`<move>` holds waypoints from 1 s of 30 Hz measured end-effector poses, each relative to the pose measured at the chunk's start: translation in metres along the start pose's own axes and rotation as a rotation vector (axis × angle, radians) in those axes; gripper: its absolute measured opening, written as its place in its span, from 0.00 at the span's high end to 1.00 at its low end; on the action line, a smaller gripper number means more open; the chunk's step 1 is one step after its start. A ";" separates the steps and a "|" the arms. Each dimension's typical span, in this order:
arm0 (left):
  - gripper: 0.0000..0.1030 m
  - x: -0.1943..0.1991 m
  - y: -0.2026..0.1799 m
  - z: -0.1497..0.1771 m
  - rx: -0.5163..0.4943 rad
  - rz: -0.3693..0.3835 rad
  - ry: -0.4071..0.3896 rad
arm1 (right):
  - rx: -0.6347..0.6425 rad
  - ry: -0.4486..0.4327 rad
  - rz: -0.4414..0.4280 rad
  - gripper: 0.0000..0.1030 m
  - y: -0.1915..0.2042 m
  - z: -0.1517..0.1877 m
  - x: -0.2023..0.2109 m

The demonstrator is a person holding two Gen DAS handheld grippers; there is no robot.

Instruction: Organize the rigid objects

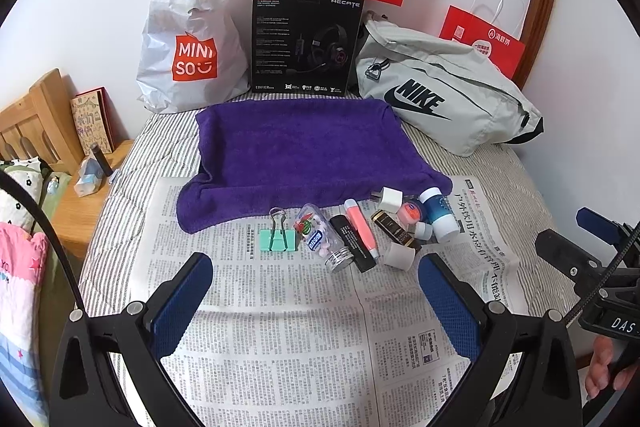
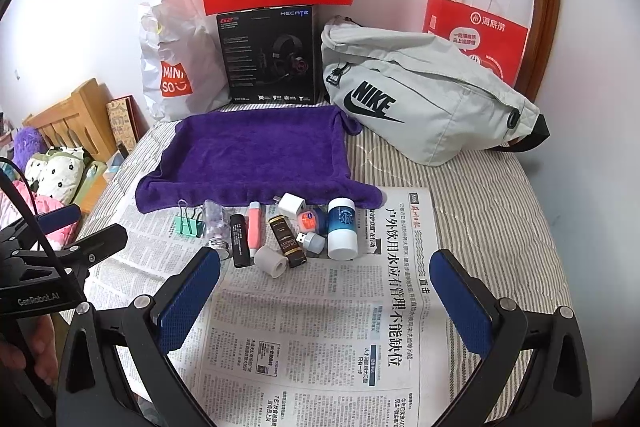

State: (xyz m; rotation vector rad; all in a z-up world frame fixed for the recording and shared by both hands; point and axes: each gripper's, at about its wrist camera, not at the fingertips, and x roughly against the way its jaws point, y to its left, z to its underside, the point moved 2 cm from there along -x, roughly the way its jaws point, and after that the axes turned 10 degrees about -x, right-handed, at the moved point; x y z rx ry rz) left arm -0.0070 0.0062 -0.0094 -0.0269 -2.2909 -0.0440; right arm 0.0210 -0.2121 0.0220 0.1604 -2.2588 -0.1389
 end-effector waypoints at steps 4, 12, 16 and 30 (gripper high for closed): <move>0.00 0.000 0.000 0.000 -0.001 -0.001 -0.001 | 0.000 0.000 0.001 0.00 0.000 0.000 0.000; 0.00 0.001 -0.001 0.000 -0.003 -0.004 0.002 | 0.005 0.004 0.000 0.00 0.000 0.001 0.000; 0.00 0.001 0.000 0.001 0.004 -0.007 0.000 | 0.007 0.009 -0.002 0.00 0.001 0.001 -0.001; 0.00 0.000 0.002 -0.002 -0.003 -0.011 0.014 | 0.008 0.012 0.001 0.00 0.000 0.001 -0.002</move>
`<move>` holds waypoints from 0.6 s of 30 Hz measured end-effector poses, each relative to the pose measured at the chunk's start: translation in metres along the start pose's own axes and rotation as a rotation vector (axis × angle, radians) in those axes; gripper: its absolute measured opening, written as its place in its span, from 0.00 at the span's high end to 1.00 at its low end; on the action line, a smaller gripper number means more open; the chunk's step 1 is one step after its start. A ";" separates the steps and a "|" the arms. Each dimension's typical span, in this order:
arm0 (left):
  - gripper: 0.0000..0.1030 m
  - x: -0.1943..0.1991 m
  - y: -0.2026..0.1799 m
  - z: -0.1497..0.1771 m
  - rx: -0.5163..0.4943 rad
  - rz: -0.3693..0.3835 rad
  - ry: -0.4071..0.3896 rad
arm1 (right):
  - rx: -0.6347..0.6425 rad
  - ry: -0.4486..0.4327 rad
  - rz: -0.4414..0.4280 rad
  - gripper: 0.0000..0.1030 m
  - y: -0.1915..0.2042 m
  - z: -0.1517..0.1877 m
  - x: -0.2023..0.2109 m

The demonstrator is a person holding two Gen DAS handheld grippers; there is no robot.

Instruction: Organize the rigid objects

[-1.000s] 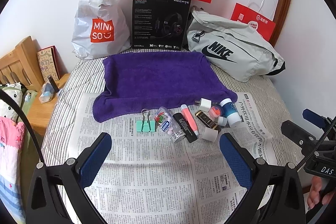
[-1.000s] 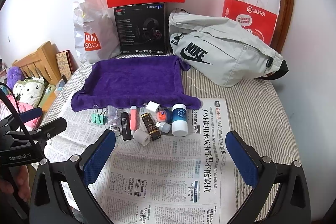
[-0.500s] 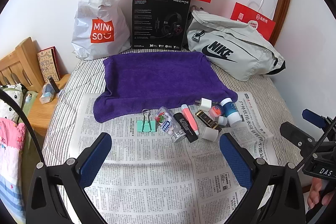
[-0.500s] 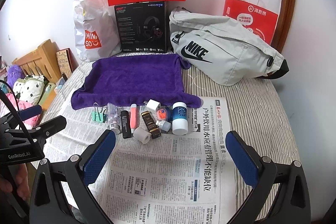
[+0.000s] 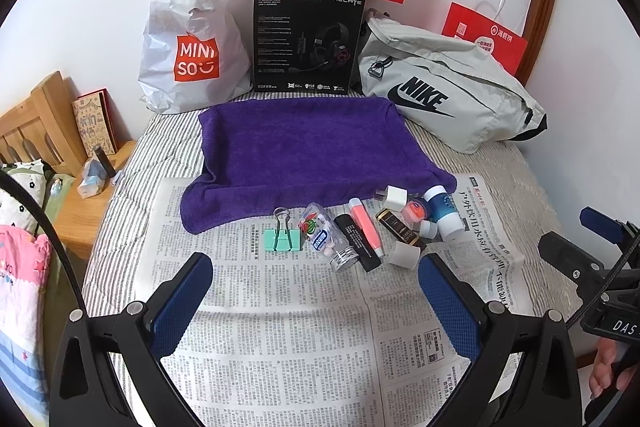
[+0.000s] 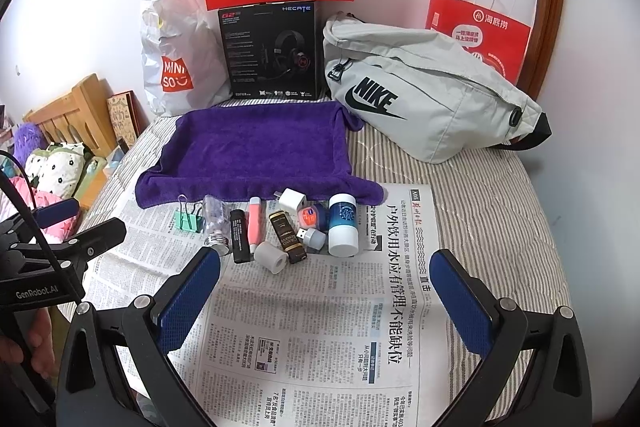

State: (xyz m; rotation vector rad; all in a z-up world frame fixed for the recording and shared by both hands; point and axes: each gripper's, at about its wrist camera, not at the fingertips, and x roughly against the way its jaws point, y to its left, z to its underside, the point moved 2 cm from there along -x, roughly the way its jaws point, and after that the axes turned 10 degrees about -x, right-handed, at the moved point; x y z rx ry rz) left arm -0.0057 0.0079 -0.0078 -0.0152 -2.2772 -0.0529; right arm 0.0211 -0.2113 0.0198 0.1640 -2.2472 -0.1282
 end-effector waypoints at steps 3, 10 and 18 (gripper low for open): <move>0.00 -0.001 0.002 0.000 0.001 -0.002 0.006 | 0.002 0.003 0.003 0.00 -0.001 -0.001 -0.001; 0.00 -0.013 0.007 0.000 0.006 0.010 0.028 | -0.001 0.016 0.006 0.00 -0.003 -0.001 -0.005; 0.00 -0.064 0.022 0.008 -0.003 -0.054 0.115 | 0.000 0.049 0.005 0.00 -0.006 0.001 -0.021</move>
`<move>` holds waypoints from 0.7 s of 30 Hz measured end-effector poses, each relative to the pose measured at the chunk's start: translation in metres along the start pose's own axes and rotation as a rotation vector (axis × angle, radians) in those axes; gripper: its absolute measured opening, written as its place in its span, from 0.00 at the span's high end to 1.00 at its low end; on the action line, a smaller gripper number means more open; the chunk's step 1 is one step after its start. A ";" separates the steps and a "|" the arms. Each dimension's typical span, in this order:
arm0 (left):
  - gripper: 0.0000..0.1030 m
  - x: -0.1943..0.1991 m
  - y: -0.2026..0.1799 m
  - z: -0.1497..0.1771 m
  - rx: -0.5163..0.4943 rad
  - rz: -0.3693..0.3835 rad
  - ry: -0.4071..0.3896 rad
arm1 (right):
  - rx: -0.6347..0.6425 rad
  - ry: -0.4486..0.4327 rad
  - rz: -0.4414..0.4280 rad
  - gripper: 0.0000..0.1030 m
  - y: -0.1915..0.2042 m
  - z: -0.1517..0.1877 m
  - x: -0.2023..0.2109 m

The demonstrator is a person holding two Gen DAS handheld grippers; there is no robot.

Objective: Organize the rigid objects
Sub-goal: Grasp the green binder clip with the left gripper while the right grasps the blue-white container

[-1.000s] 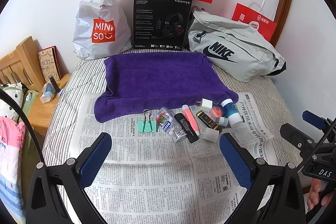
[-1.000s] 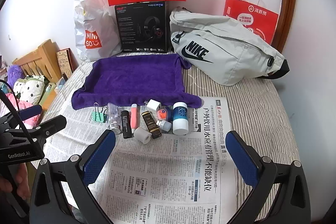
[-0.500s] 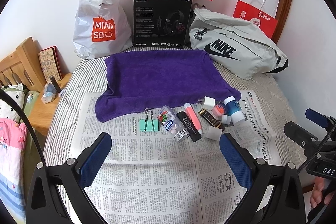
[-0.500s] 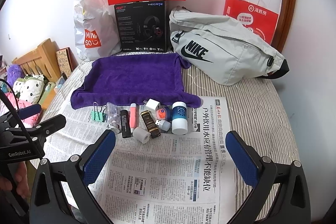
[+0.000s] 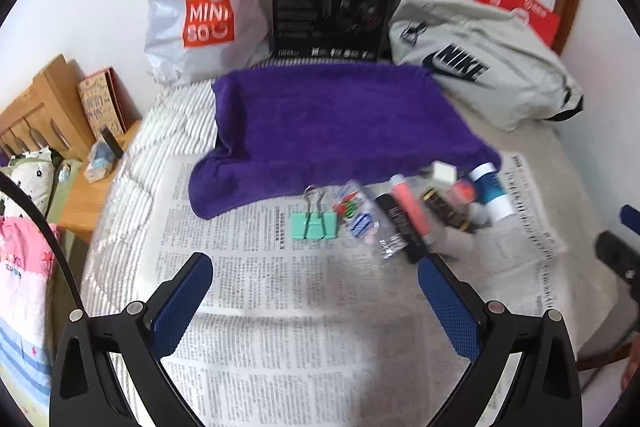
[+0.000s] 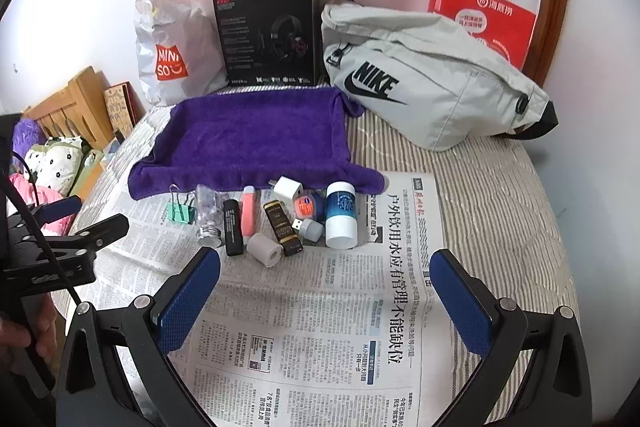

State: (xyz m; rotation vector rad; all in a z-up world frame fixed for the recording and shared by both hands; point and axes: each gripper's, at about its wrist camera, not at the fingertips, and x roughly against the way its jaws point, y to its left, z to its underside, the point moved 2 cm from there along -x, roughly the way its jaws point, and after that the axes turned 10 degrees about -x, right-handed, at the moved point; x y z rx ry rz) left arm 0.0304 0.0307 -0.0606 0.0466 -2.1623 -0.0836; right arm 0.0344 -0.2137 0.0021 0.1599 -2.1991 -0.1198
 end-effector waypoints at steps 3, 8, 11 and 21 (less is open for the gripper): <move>0.02 -0.027 0.005 0.001 0.004 -0.002 0.037 | -0.004 0.022 0.007 0.00 -0.003 0.001 -0.011; 0.04 -0.067 0.015 0.001 0.018 0.016 0.087 | -0.018 0.080 0.025 0.00 -0.011 0.003 -0.032; 0.04 -0.082 0.021 0.001 0.053 0.034 0.094 | -0.028 0.109 0.036 0.00 -0.018 0.005 -0.044; 0.13 -0.119 0.019 -0.006 0.075 0.059 0.080 | -0.039 0.184 0.071 0.00 -0.029 0.005 -0.078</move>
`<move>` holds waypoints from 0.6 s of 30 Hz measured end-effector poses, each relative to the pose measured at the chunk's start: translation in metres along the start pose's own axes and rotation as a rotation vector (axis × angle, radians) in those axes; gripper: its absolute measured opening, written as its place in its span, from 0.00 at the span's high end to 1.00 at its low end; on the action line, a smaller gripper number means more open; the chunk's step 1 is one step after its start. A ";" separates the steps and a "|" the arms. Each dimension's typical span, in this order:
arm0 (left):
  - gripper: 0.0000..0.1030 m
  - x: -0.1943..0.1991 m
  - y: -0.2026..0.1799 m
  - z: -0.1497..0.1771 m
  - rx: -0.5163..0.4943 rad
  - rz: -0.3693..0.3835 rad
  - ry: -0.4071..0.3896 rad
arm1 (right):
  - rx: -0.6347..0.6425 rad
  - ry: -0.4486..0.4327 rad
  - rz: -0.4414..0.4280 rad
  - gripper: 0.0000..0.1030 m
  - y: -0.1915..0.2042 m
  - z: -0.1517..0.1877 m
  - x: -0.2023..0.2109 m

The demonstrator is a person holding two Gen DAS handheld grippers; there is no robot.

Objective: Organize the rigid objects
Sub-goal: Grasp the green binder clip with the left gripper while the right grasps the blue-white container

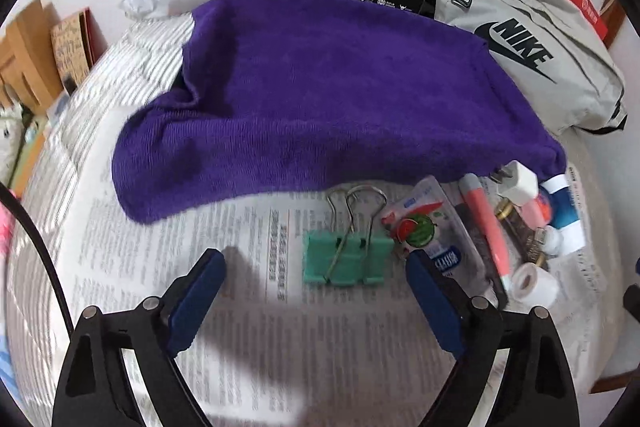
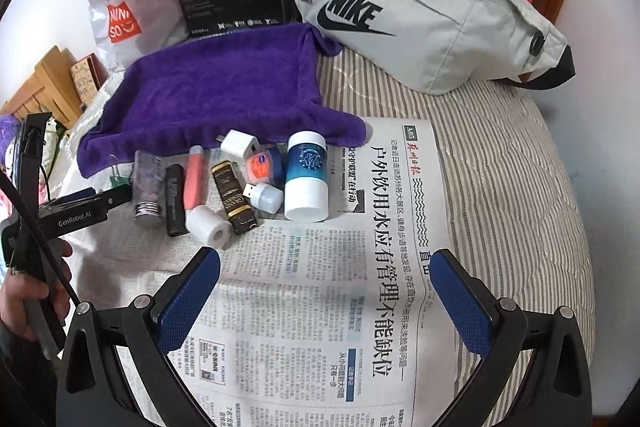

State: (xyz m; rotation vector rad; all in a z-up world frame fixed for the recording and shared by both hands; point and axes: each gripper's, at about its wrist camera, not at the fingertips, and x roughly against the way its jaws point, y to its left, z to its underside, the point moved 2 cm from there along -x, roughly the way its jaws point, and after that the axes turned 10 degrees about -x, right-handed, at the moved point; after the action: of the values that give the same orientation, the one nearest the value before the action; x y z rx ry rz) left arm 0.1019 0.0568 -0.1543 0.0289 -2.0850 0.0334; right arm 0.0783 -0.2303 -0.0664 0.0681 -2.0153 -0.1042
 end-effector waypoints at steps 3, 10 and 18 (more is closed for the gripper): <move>0.17 -0.002 -0.002 -0.002 -0.024 -0.020 -0.009 | 0.001 0.018 0.011 0.00 -0.002 -0.002 -0.009; 0.40 -0.005 -0.013 -0.007 -0.110 -0.063 -0.033 | -0.038 0.066 -0.009 0.00 -0.006 -0.010 -0.032; 0.62 0.000 -0.015 -0.004 -0.116 -0.061 -0.061 | -0.018 0.067 -0.001 0.06 0.000 -0.034 -0.060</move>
State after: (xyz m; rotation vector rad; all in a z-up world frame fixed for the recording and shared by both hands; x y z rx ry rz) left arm 0.1062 0.0417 -0.1520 0.0235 -2.1424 -0.1274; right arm 0.1345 -0.2255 -0.1060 0.0610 -1.9470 -0.1193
